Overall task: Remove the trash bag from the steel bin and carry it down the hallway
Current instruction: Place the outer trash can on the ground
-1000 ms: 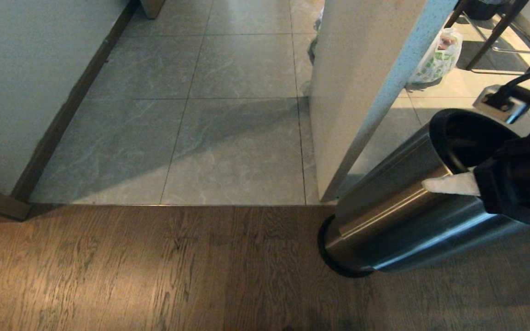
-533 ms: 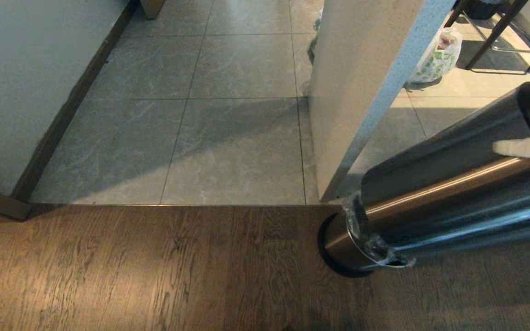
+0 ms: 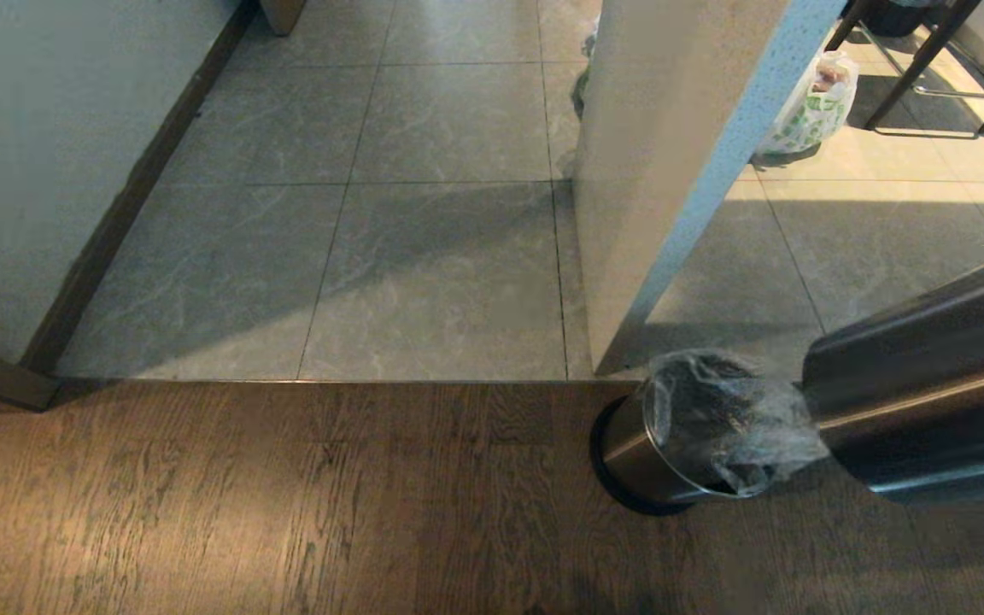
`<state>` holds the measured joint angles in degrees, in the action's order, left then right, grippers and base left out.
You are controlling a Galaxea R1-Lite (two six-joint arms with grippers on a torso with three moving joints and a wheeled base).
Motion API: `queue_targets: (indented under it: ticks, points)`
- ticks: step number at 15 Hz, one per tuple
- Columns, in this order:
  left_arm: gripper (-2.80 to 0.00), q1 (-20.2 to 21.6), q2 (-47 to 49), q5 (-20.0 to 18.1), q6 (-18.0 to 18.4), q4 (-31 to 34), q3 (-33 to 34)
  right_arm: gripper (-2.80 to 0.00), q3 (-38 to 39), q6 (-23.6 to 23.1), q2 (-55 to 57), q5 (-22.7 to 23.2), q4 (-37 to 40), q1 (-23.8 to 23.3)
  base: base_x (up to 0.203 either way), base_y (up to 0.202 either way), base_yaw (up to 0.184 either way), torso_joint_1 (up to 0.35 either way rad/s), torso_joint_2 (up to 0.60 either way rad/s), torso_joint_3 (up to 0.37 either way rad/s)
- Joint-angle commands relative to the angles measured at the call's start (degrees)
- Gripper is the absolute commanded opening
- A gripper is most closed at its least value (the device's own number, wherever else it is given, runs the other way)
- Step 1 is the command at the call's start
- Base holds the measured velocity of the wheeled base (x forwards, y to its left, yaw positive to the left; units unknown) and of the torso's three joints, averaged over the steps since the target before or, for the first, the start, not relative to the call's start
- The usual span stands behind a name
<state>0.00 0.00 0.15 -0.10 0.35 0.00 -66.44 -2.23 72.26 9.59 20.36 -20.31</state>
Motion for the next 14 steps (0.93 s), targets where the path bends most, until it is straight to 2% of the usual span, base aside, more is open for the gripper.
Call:
queue_targets:
  ticks: [1,3,6,8,12,14]
  points:
    - [-2.8,0.0,0.0,0.0,0.0,0.0,0.0,-2.8,2.9,0.0,8.6,0.2,-6.3,-6.1,0.0,0.0,0.0,0.0,0.0,0.0]
    - [-2.8,0.0,0.0,0.0,0.0,0.0,0.0,-2.8,5.2,0.0,16.5,0.2,-15.6,-9.9,0.0,0.0,0.0,0.0,0.0,0.0]
    - [-2.8,0.0,0.0,0.0,0.0,0.0,0.0,-2.8,4.8,-0.1,26.5,0.3,-22.3,-13.4,0.0,0.0,0.0,0.0,0.0,0.0]
    - [-2.8,0.0,0.0,0.0,0.0,0.0,0.0,-2.8,3.4,-0.1,32.3,0.4,-27.2,-13.9,0.0,0.0,0.0,0.0,0.0,0.0]
    - [-2.8,0.0,0.0,0.0,0.0,0.0,0.0,-2.8,2.3,-0.3,44.7,0.3,-43.1,-14.1,0.0,0.0,0.0,0.0,0.0,0.0]
    - [-2.8,0.0,0.0,0.0,0.0,0.0,0.0,-2.8,2.1,-0.7,48.8,0.3,-46.9,-14.1,0.0,0.0,0.0,0.0,0.0,0.0]
